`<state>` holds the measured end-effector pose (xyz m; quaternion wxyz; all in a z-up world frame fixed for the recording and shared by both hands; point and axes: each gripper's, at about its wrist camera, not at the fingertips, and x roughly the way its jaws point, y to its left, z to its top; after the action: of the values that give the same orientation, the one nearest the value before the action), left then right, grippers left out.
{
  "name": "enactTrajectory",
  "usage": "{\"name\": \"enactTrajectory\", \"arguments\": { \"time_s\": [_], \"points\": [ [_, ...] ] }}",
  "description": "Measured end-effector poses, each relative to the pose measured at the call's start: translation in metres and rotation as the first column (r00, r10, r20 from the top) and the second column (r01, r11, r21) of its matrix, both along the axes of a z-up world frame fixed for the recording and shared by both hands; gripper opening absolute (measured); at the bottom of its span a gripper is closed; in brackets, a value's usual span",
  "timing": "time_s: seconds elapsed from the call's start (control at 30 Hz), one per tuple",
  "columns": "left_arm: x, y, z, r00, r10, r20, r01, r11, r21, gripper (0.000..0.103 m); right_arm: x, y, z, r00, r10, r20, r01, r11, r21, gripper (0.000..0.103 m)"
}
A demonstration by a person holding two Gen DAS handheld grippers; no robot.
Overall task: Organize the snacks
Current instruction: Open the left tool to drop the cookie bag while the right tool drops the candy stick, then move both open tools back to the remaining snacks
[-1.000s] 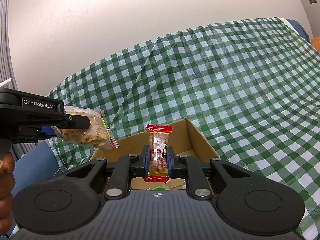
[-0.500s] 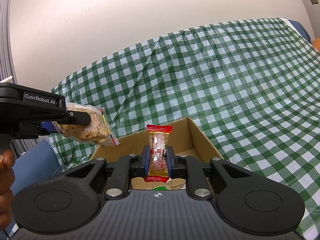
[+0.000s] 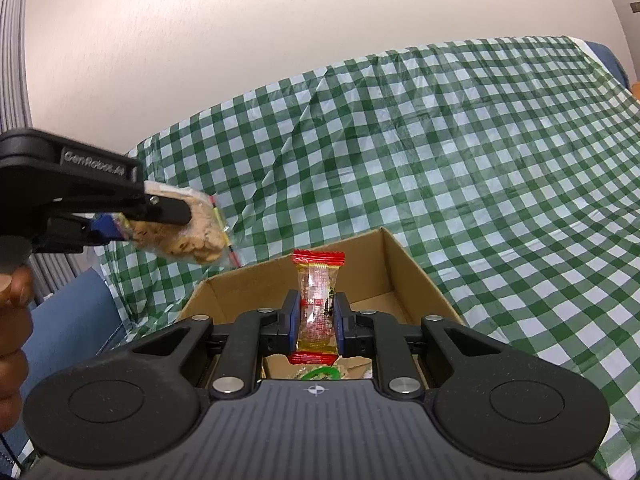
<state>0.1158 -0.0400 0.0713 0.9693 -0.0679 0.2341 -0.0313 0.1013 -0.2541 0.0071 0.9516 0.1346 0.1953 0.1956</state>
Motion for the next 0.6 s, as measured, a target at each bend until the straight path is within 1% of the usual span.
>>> {"name": "enactTrajectory", "arguments": {
  "time_s": [0.03,0.07,0.13,0.2,0.33,0.4,0.47,0.5,0.57,0.6],
  "points": [
    [0.001,-0.001,0.001,1.0,0.002,0.003,-0.002,1.0,-0.003,0.071,0.001,0.001,-0.001,1.0,0.003,-0.008,-0.003,1.0,-0.006,0.028],
    [0.0,-0.001,0.003,1.0,0.006,0.012,-0.006,1.0,0.002,0.078,0.002,0.003,-0.002,1.0,0.009,-0.025,-0.009,1.0,-0.016,0.054],
    [-0.002,-0.003,0.005,1.0,0.001,0.029,-0.002,1.0,0.021,0.078,0.001,0.007,-0.002,0.999,-0.002,-0.032,0.001,0.999,-0.043,0.077],
    [-0.007,-0.003,0.003,0.999,-0.007,0.035,0.005,0.999,0.032,0.078,-0.002,0.007,-0.001,1.0,0.0,-0.013,0.0,0.999,-0.046,0.077],
    [-0.023,0.005,-0.003,0.998,-0.001,0.07,-0.002,0.999,0.042,0.078,-0.003,0.008,-0.001,1.0,-0.006,-0.02,0.005,0.999,-0.051,0.077],
    [-0.033,0.014,-0.007,0.997,0.008,0.081,-0.01,0.999,0.033,0.077,-0.005,0.008,0.0,1.0,-0.008,-0.02,0.007,0.999,-0.053,0.077],
    [-0.042,0.024,-0.01,0.996,0.008,0.085,-0.01,1.0,0.015,0.075,-0.006,0.01,0.0,1.0,-0.009,-0.018,0.008,0.998,-0.058,0.077],
    [-0.048,0.03,-0.012,0.996,0.005,0.087,-0.006,1.0,0.009,0.072,-0.007,0.01,0.001,1.0,-0.01,-0.015,0.009,0.998,-0.065,0.077],
    [-0.057,0.041,-0.014,0.996,-0.007,0.089,0.007,1.0,-0.003,0.061,-0.009,0.014,0.001,1.0,-0.007,-0.007,0.007,0.997,-0.082,0.077],
    [-0.062,0.047,-0.015,0.996,-0.016,0.088,0.017,1.0,-0.01,0.058,-0.011,0.015,0.002,1.0,-0.005,-0.003,0.005,0.996,-0.091,0.077]
  ]
}}
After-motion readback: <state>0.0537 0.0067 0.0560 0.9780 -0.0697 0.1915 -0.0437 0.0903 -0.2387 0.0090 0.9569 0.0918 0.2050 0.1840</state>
